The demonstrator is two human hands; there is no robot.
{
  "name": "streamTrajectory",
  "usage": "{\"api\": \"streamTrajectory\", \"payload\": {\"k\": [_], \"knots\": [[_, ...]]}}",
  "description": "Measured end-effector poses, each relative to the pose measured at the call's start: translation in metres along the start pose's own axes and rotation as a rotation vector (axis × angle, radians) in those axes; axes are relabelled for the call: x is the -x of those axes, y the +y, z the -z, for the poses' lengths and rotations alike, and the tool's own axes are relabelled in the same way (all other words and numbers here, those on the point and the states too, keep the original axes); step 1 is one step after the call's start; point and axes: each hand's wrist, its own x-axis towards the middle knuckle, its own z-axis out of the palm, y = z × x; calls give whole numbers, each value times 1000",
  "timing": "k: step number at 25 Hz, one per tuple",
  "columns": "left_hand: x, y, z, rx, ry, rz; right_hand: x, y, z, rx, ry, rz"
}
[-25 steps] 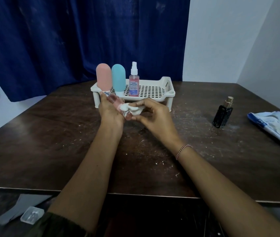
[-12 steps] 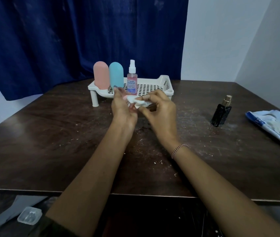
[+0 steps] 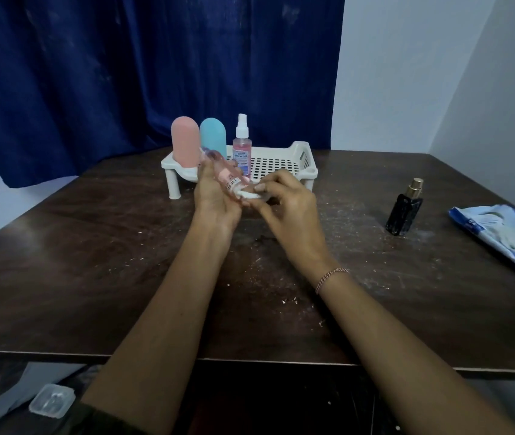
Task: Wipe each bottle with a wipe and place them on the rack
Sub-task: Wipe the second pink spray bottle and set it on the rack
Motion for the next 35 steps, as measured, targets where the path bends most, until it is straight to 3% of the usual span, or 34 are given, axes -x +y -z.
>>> {"api": "streamTrajectory", "payload": {"k": [4, 8, 10, 16, 25, 28, 31, 35], "knots": [[5, -4, 1, -231, -76, -38, -8, 5, 10, -44, 228, -140], [12, -14, 1, -1034, -313, -243, -10, 8, 20, -68, 327, -152], [14, -18, 3, -1285, -412, -305, -10, 10, 25, -27, 354, -123], [10, -18, 11, -1412, -352, -490, -6, 22, 22, 343, 117, -10], [13, -4, 17, -1799, -399, -791, -5, 16, 17, 388, -127, -35], [18, -8, 14, -1834, -467, -800, -4, 18, 18, 238, -118, -160], [20, -10, 11, -1840, -489, -811, -6, 21, 19, -14, -57, -400], [17, -12, 11, -1848, -469, -831, -13, 21, 23, -659, 45, -785]]}}
